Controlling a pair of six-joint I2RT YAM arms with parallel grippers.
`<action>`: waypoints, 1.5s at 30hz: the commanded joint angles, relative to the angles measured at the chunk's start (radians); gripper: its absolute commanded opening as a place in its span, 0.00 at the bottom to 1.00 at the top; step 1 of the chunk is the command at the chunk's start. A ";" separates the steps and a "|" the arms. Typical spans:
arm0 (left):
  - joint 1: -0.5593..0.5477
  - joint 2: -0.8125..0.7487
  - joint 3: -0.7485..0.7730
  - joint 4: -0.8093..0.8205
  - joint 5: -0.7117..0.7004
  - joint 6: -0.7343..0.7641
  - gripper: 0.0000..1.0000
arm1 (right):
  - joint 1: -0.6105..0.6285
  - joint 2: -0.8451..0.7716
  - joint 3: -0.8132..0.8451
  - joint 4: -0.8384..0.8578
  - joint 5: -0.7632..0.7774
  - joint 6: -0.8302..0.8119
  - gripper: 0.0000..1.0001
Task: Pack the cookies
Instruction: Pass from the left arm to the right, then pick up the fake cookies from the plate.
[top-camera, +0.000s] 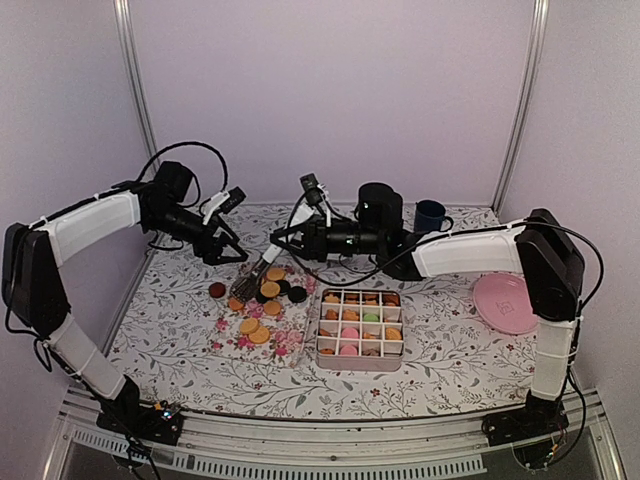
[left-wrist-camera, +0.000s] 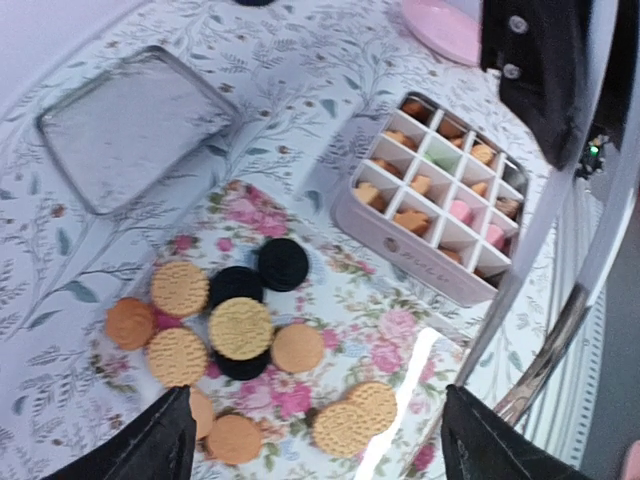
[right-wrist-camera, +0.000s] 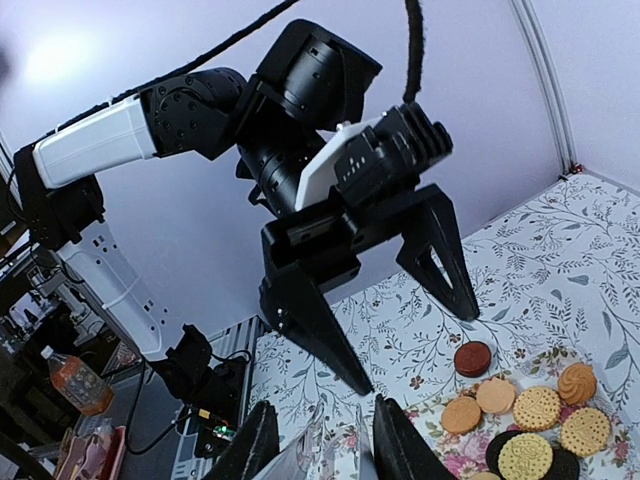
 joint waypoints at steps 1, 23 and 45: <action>0.098 -0.041 0.009 0.086 -0.099 -0.049 0.87 | 0.031 -0.056 -0.007 -0.087 0.126 -0.112 0.32; 0.423 -0.060 -0.113 0.117 -0.115 0.003 0.99 | 0.286 0.083 0.202 -0.380 0.931 -0.292 0.37; 0.430 -0.047 -0.157 0.128 -0.104 0.014 0.99 | 0.316 0.128 0.226 -0.448 1.058 -0.279 0.42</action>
